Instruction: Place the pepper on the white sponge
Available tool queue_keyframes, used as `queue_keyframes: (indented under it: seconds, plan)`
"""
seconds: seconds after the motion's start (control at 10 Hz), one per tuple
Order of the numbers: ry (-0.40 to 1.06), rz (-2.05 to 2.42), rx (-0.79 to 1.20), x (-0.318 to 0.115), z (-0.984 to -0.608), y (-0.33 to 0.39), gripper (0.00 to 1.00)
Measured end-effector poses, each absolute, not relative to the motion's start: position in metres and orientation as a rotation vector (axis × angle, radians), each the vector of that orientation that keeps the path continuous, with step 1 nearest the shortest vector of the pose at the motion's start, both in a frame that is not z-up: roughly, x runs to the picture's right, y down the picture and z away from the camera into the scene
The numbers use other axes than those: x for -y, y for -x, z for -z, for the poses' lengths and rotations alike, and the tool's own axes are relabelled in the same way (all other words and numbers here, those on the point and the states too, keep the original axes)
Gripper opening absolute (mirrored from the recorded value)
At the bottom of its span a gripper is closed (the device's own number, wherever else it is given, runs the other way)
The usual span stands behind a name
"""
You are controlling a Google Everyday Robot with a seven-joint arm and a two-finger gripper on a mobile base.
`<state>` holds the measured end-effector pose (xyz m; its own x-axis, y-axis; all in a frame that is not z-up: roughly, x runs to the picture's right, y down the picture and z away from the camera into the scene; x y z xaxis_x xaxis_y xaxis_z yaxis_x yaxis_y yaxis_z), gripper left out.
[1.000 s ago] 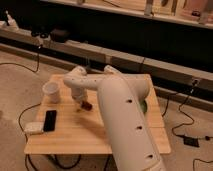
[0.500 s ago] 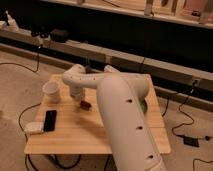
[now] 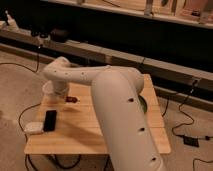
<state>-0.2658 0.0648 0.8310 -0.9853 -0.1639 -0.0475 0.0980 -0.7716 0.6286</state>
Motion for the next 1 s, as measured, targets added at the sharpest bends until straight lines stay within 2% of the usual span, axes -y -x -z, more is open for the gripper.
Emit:
queue_keyframes:
  seconds: [0.2, 0.4, 0.8, 1.0]
  plan:
    - [-0.280, 2.967, 1.076, -0.064, -0.782, 0.301, 0.00]
    - [-0.334, 3.020, 1.108, -0.063, -0.762, 0.313, 0.00]
    - [-0.359, 3.024, 1.113, -0.067, -0.763, 0.320, 0.00]
    - [-0.498, 3.038, 1.133, -0.093, -0.769, 0.376, 0.00]
